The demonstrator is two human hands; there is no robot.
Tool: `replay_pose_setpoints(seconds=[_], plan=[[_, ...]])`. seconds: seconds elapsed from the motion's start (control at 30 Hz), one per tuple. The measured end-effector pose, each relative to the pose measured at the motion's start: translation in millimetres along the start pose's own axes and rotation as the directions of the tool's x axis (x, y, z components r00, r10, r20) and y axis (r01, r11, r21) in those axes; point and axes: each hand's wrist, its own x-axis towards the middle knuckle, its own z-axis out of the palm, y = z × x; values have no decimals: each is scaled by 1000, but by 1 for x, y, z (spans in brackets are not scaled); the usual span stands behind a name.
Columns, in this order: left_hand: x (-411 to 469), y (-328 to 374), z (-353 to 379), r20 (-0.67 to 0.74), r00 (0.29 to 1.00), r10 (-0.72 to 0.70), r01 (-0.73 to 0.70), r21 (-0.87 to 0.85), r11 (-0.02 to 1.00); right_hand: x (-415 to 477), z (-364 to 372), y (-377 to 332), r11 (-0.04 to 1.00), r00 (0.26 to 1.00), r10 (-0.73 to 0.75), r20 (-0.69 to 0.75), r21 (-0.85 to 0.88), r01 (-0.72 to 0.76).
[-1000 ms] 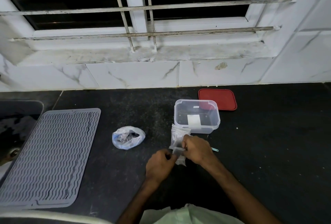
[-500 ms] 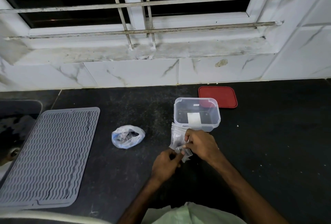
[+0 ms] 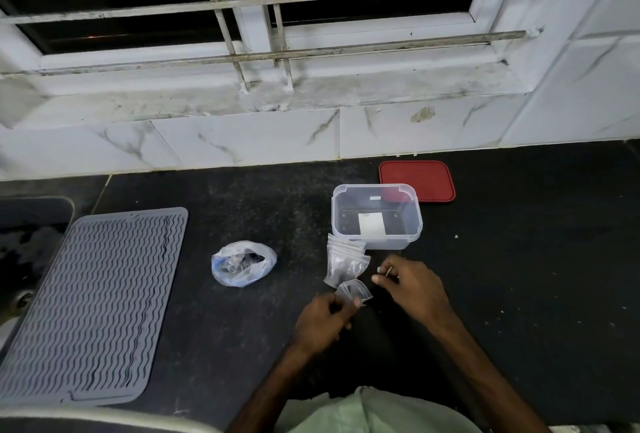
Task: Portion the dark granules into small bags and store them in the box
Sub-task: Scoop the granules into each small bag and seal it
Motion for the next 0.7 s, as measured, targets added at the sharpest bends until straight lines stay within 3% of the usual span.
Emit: replay_pose_setpoints(seconds=[0.13,0.23,0.33,0.4,0.47,0.57,0.63,0.7], plan=[[-6,-1,-3,-30,999,-39,39,-29,999,9,1,22,997,995,45,-85,-66,-50],[-9,-5,-15,-71,992,-107,103,-64,993,19,6,39,978,996,75,-42,-190,-81],[-8,-21,-40,-273,953,-132,111,-92,990,25,12,50,958,995,99,33,-273,-87],[-7,-38,-61,-473,866,-163,107,-143,984,25,18,55,958,996,81,44,-279,-66],[-3,-51,-86,-641,733,-230,97,-236,967,23,23,57,964,998,60,34,-260,-49],[13,-66,-122,-742,575,-346,152,-318,936,19,20,56,977,998,51,27,-210,-44],[26,-69,-139,-714,584,-386,256,-289,922,14,8,50,987,998,65,-16,-144,-67],[40,-71,-149,-660,659,-362,355,-152,923,6,-10,39,994,996,46,-80,-100,-54]])
